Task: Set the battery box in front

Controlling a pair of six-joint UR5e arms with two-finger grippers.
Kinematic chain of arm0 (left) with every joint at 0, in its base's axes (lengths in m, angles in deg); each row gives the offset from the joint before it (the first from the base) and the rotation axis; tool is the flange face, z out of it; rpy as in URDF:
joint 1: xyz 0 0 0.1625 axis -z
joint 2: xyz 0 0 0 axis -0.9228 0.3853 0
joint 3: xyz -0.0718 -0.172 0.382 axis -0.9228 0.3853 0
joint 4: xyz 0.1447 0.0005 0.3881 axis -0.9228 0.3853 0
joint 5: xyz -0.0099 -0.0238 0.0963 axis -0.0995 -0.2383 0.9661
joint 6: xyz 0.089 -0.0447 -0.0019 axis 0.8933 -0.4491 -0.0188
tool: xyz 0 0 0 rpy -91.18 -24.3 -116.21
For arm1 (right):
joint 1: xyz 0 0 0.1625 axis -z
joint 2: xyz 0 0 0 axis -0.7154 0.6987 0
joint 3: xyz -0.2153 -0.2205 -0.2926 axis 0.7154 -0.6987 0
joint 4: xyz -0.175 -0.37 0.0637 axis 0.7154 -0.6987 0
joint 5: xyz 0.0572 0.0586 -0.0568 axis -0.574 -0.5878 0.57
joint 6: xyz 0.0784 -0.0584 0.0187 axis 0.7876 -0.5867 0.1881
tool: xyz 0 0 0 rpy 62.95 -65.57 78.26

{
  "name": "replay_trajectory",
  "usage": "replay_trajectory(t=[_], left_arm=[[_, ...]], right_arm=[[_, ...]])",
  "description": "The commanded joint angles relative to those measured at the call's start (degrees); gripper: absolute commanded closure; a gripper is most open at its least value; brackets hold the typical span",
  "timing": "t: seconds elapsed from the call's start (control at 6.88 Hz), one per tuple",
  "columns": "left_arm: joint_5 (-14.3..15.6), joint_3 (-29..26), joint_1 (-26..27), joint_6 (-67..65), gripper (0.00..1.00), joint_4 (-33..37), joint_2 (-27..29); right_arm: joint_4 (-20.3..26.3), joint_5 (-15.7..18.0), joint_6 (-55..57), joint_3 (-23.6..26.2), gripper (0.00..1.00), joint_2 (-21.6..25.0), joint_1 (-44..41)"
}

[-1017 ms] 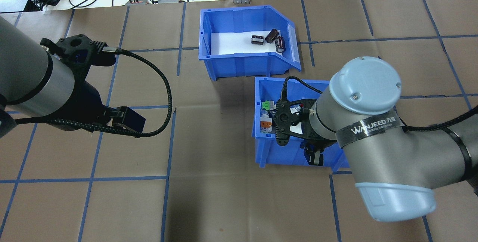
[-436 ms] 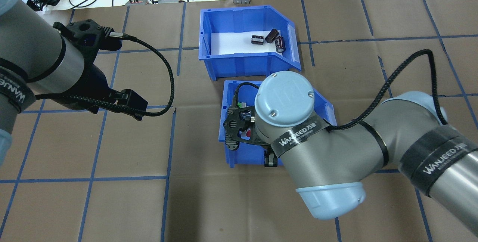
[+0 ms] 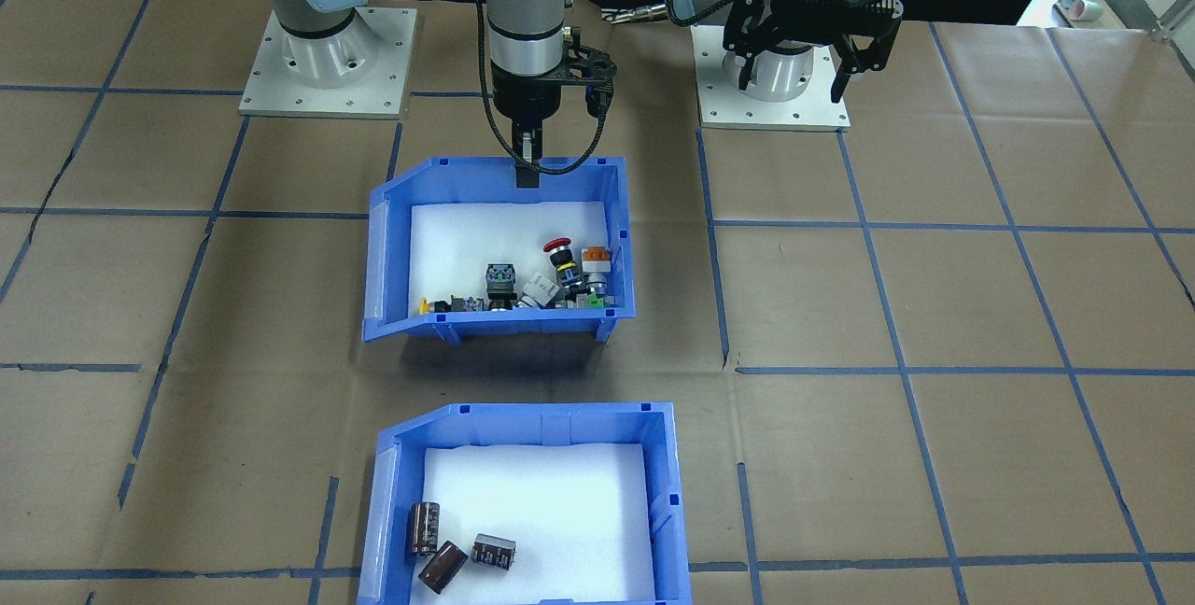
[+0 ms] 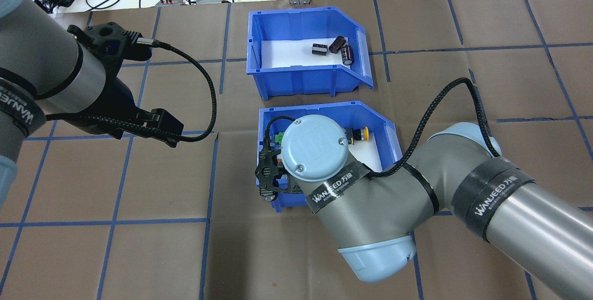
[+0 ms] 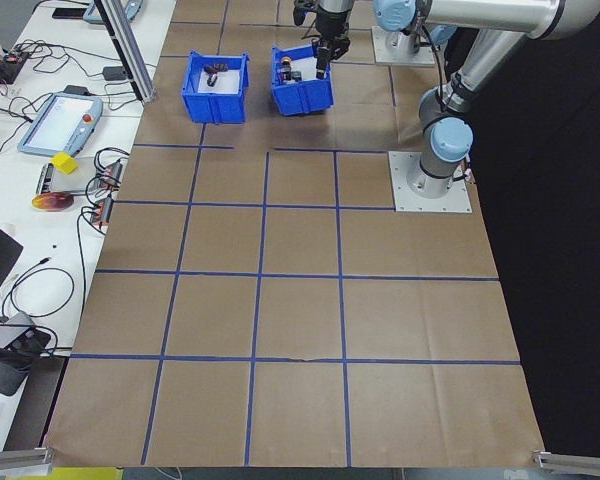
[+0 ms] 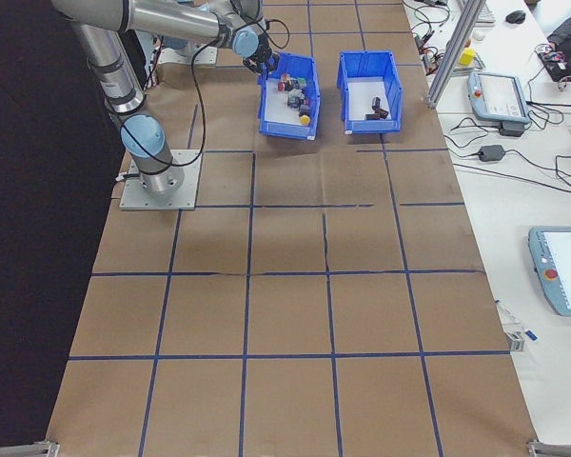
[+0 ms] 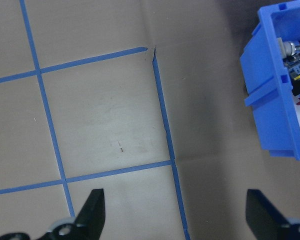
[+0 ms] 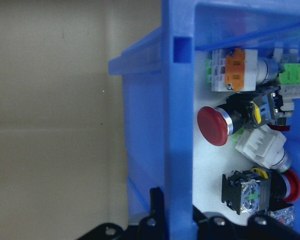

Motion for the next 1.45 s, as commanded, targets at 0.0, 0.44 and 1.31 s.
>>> replay_trajectory(t=[0.0, 0.44, 1.31], left_arm=[[0.2, 0.0, 0.0, 0.0, 0.01, 0.1, 0.0], [0.2, 0.1, 0.0, -0.1, 0.01, 0.7, 0.0], [0.1, 0.8, 0.0, -0.4, 0.01, 1.0, -0.5]], right_arm=[[-1.1, 0.8, 0.4, 1.0, 0.94, -0.8, -0.2], [-0.1, 0.7, 4.7, 1.8, 0.91, -0.9, -0.2], [6.3, 0.4, 8.7, 4.1, 0.0, 7.3, 1.5]])
